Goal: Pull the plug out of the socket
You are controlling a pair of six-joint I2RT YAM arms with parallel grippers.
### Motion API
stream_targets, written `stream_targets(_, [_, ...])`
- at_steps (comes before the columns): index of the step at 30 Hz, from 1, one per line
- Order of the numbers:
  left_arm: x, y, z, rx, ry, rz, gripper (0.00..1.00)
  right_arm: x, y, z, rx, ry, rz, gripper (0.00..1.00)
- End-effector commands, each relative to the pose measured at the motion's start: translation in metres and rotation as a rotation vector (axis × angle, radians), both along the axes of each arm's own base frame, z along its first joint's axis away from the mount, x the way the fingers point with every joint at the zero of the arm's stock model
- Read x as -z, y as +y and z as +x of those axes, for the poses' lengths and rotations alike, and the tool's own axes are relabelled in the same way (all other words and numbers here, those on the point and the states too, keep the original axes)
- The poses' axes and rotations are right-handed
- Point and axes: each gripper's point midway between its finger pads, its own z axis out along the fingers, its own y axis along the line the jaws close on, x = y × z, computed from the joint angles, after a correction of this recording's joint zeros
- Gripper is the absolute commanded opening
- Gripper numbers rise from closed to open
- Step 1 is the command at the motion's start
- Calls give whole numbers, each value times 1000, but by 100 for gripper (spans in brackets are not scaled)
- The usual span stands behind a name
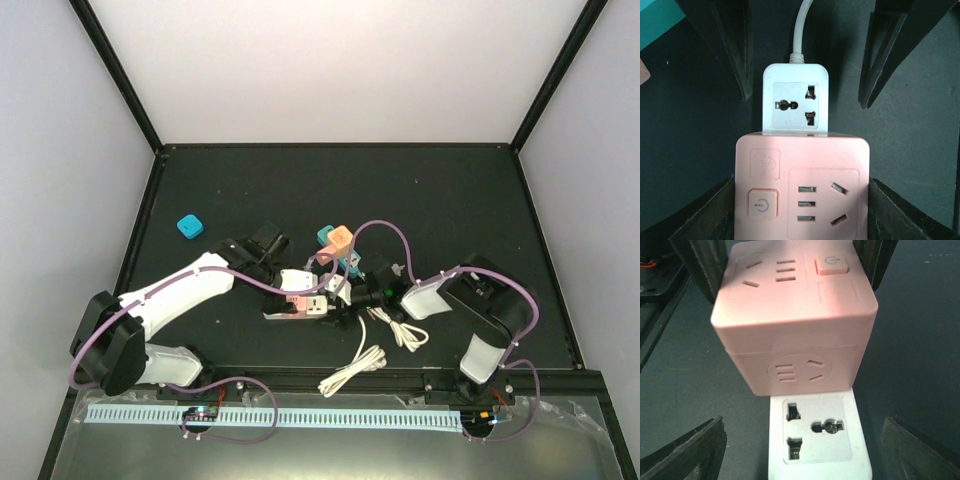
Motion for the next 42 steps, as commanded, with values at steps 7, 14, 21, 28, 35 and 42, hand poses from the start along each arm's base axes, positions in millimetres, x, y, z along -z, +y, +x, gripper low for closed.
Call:
stream_targets(7, [-10, -5, -10, 41, 13, -63, 23, 12, 12, 10, -4, -74, -15, 81])
stream_targets(14, [-12, -8, -10, 35, 24, -79, 22, 20, 11, 11, -3, -70, -31, 67])
stream_targets(21, [-16, -12, -12, 31, 40, -106, 21, 14, 15, 8, -11, -42, -7, 59])
stream_targets(28, [-13, -14, -13, 25, 56, -116, 21, 14, 27, 3, -43, -34, 0, 61])
stream_targets(35, [-13, -12, -13, 27, 47, -104, 21, 20, 27, 5, -40, -45, -18, 51])
stream_targets(42, [-28, -15, -13, 26, 29, -143, 20, 32, 24, 2, -47, -23, -54, 32])
